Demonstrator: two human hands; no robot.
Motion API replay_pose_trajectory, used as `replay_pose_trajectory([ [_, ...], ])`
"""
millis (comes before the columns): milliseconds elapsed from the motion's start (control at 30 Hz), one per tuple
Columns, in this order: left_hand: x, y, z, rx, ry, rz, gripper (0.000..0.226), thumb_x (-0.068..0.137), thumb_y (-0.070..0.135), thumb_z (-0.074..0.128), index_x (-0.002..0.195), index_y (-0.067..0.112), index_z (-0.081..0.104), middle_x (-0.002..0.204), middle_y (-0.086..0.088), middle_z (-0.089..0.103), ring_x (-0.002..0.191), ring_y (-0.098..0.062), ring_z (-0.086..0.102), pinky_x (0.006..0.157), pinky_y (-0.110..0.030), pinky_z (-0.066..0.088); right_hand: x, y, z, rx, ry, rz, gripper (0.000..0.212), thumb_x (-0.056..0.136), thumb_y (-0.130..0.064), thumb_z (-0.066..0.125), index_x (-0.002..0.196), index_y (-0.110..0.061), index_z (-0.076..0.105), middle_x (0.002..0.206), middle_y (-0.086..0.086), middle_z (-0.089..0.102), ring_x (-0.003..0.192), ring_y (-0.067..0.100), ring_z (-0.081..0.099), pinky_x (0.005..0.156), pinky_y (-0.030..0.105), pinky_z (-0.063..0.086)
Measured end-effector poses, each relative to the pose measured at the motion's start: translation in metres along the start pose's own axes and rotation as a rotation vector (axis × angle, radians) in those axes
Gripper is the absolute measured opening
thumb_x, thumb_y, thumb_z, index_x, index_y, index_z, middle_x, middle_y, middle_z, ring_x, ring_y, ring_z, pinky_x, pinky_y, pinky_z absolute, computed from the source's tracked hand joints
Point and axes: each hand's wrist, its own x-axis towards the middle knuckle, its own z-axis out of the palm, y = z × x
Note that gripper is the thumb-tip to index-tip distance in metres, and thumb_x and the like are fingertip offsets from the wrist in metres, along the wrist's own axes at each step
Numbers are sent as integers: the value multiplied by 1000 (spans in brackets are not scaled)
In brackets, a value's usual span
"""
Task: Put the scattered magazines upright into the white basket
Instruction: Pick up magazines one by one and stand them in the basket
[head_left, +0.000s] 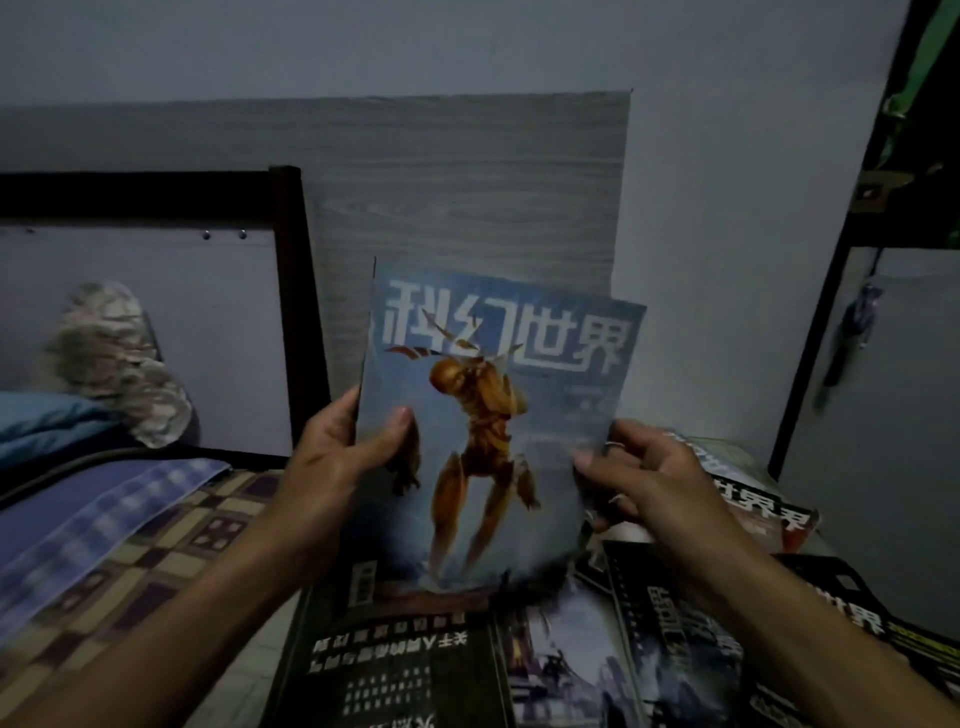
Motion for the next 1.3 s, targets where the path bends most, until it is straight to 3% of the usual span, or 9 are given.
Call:
replay_pose_trajectory([
  [133,-5,-15,-14,89,-4,2,25,82,40,67,106,35,71,108,-2,76,97,-23,73,72,-27,59,-4,16,19,-33,32,-61,21,91,-3,62,102,-19,70,92,-6,79,78,13,75,57,20,57],
  [267,-20,-34,-26,392,90,38,29,89,36,56,118,40,59,111,20,71,102,-1,67,77,-17,56,-3,32,28,-149,29,-114,29,93,-9,61,106,-34,67,102,-21,74,90,1,71,69,14,55],
  [433,-47,-67,-41,561,140,9,31,90,34,53,118,49,51,113,37,61,102,12,60,75,-7,51,3,45,28,-371,-26,-136,21,99,-24,52,112,-36,62,89,-8,74,68,11,68,58,24,55],
  [567,-24,-76,-48,685,308,73,33,89,11,67,102,41,61,98,18,71,90,5,65,64,-8,52,24,41,33,-382,15,-132,15,99,-20,53,102,-27,66,77,-1,74,54,16,64,54,36,54],
  [733,64,-57,-48,743,340,237,34,90,14,67,123,23,63,98,17,65,83,8,63,61,-1,46,95,2,40,-404,230,-243,9,94,-28,59,88,-26,65,72,-7,73,58,13,67,58,42,57],
  [867,161,-48,-51,763,321,147,30,95,14,59,124,21,62,103,5,64,83,-2,61,66,-18,56,168,-23,42,-420,344,-302,7,92,-28,61,91,-22,65,58,-6,67,56,18,66,64,51,60],
  [967,208,-64,-53,769,389,78,28,94,13,59,121,20,64,108,-1,67,91,-18,65,82,-41,59,213,-15,49,-403,321,-250,8,94,-22,57,90,-25,62,76,-4,69,62,20,67,69,53,61],
  [1133,232,-122,-71,784,463,-22,28,94,13,59,121,20,65,115,-7,68,95,-24,66,83,-44,58,257,37,59,-375,291,-91,18,95,-22,55,82,-33,59,89,-1,70,75,25,70,76,54,60],
  [1300,232,-161,-89,920,415,-18,23,89,17,65,110,24,73,100,-5,75,82,-22,69,77,-42,60,274,91,50,-287,377,9,14,94,-23,59,81,-24,64,82,5,72,66,22,68,74,51,61],
])
